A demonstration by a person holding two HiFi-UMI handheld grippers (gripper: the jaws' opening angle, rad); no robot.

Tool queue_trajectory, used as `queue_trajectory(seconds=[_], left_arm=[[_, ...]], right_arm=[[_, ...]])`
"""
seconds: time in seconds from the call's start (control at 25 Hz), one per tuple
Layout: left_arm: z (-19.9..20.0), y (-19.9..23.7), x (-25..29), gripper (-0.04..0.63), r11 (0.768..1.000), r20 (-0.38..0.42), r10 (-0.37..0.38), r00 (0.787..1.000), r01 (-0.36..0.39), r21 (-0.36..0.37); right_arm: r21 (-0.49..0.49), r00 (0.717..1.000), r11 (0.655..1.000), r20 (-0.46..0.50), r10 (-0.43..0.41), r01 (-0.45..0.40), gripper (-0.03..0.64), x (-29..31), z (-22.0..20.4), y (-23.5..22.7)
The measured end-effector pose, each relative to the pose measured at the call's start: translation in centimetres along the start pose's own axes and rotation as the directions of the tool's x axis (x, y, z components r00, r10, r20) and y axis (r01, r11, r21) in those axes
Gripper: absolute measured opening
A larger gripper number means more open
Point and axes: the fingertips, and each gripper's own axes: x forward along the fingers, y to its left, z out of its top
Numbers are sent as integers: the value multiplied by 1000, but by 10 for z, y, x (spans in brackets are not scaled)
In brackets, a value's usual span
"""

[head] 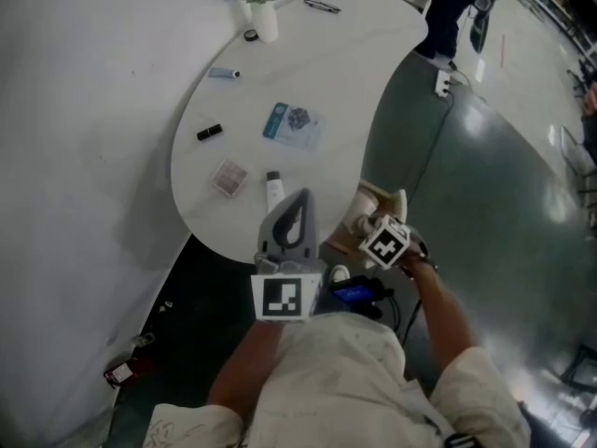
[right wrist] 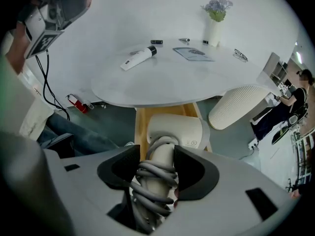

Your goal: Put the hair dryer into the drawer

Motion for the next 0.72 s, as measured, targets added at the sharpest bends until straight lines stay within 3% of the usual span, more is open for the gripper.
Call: queue_trajectory(seconds=[0.72], left_arm=[[-2,11,-13,2,998,-8,56,998,-56,4]], right_arm=[[-108,993,994,120,-8,21,227,40,38,-5]])
